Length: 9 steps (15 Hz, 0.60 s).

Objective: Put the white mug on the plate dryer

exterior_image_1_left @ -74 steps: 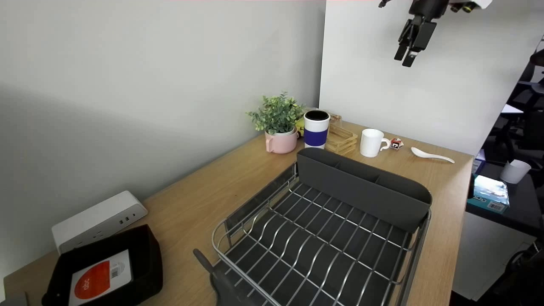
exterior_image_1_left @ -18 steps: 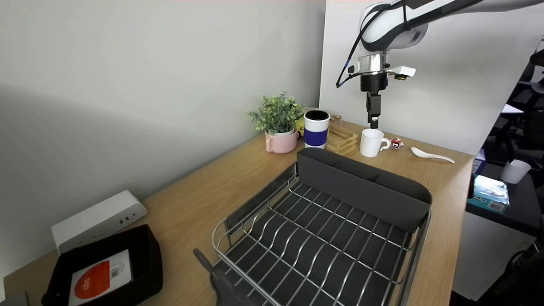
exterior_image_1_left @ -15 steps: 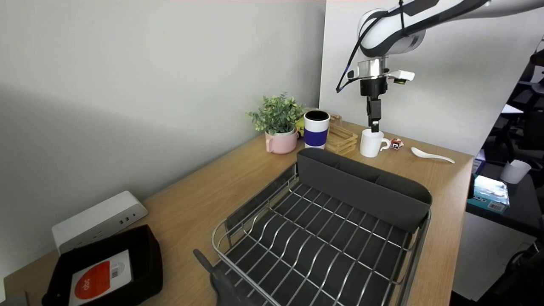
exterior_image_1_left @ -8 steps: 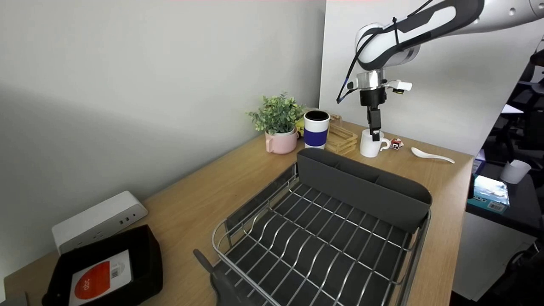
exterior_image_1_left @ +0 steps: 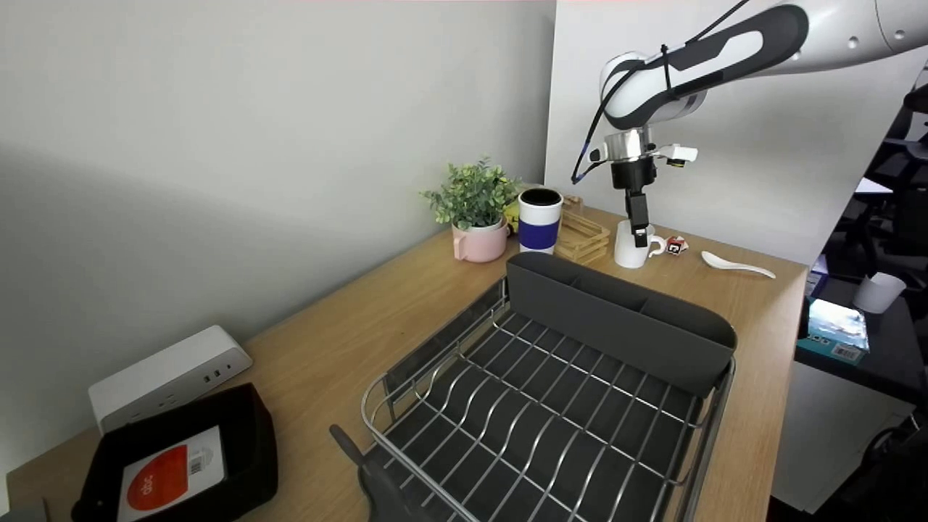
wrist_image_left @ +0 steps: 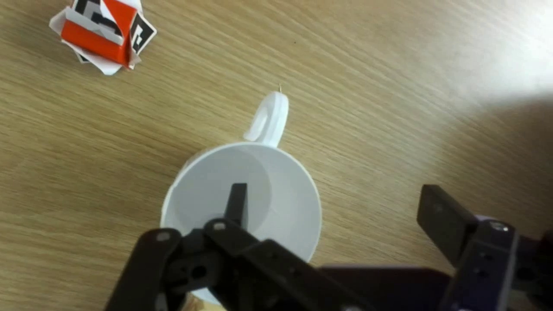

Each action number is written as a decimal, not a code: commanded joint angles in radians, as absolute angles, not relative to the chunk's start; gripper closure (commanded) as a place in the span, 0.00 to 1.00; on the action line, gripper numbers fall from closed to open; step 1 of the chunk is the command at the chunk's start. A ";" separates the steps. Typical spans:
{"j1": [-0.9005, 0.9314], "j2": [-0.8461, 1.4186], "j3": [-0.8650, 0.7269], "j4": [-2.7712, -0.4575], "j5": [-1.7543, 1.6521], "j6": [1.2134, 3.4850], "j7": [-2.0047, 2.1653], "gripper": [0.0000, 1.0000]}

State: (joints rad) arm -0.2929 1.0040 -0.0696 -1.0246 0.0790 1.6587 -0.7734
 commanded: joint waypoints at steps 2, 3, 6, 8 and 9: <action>-0.315 1.078 -0.045 -0.903 0.058 1.577 -0.758 0.34; -0.316 1.086 -0.045 -0.890 0.057 1.566 -0.758 0.40; -0.316 1.111 -0.045 -0.849 0.054 1.537 -0.756 0.62; -0.315 1.126 -0.045 -0.824 0.051 1.522 -0.756 0.76; -0.315 1.132 -0.045 -0.814 0.050 1.514 -0.756 0.82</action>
State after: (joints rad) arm -0.2963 1.0902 -0.0696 -0.8949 0.0730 1.5661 -0.7708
